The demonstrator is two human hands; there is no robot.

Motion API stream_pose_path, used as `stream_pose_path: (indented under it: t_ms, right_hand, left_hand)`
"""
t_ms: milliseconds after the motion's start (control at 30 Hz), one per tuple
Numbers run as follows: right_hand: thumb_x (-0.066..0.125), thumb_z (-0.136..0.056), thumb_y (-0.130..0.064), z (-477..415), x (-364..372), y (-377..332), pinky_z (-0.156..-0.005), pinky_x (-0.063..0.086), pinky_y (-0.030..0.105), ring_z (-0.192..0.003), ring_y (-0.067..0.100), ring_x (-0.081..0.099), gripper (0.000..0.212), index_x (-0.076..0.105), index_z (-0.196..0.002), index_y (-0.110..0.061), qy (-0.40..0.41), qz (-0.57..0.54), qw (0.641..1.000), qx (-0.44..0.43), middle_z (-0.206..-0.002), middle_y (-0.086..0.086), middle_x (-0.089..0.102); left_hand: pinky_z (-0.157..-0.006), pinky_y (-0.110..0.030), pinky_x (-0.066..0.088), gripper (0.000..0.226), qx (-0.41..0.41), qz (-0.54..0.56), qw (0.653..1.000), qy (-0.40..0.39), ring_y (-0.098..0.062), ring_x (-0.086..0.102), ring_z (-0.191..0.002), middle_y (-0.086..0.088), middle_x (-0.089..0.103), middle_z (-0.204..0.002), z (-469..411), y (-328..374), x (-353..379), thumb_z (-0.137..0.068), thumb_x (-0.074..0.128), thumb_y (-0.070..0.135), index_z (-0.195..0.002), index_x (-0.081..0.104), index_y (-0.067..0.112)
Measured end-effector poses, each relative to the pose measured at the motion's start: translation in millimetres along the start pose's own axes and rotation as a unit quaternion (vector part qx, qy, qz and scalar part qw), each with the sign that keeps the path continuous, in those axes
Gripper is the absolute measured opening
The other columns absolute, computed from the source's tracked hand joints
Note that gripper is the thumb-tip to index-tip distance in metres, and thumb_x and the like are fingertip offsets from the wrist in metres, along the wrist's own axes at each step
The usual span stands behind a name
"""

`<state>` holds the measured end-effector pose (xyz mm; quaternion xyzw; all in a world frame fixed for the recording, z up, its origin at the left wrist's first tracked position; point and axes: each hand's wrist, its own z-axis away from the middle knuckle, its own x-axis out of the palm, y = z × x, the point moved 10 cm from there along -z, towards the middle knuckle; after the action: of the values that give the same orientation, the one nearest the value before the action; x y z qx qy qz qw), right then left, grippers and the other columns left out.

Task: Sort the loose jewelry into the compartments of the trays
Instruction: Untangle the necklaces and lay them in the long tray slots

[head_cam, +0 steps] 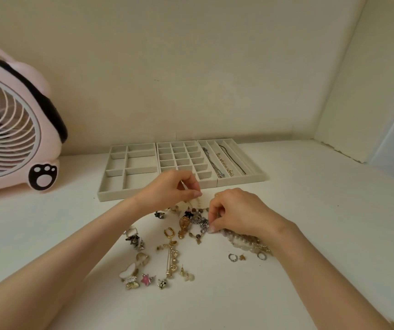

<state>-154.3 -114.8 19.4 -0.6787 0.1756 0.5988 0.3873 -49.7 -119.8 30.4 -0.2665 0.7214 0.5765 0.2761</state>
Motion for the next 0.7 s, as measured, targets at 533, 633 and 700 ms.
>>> stream_pose_path:
  t_ms: [533, 633, 700]
  right_hand:
    - [0.072, -0.080, -0.019, 3, -20, 27, -0.060, 0.044, 0.015, -0.060, 0.000, 0.054, 0.004, 0.071, -0.076, -0.020, 0.100, -0.261, 0.960, 0.023, -0.068, -0.007, 0.063]
    - [0.069, -0.083, -0.012, 4, -33, 40, -0.067, 0.052, 0.019, -0.069, 0.008, 0.064, 0.005, 0.070, -0.084, -0.008, 0.136, -0.408, 0.903, 0.016, -0.079, 0.006, 0.071]
    - [0.065, -0.086, -0.009, 3, -34, 41, -0.070, 0.054, 0.028, -0.070, 0.014, 0.067, 0.010, 0.068, -0.091, 0.000, 0.135, -0.469, 0.873, 0.014, -0.080, 0.010, 0.073]
  left_hand:
    - [-0.073, -0.020, 0.051, 0.011, -0.034, 0.241, 0.969, 0.042, -0.010, 0.065, -0.084, -0.005, 0.071, -0.096, 2, -7, -7, -0.088, 0.058, 0.003, -0.098, 0.060, 0.008]
    - [-0.087, -0.029, 0.049, 0.019, -0.019, 0.241, 0.970, -0.015, -0.016, 0.066, -0.098, -0.006, 0.071, -0.103, 3, 1, 5, -0.090, 0.053, 0.000, -0.108, 0.057, 0.004]
    - [-0.093, -0.033, 0.048, 0.020, -0.016, 0.225, 0.973, -0.048, -0.017, 0.065, -0.102, -0.005, 0.070, -0.105, 4, 4, 15, -0.092, 0.052, 0.002, -0.111, 0.057, 0.006]
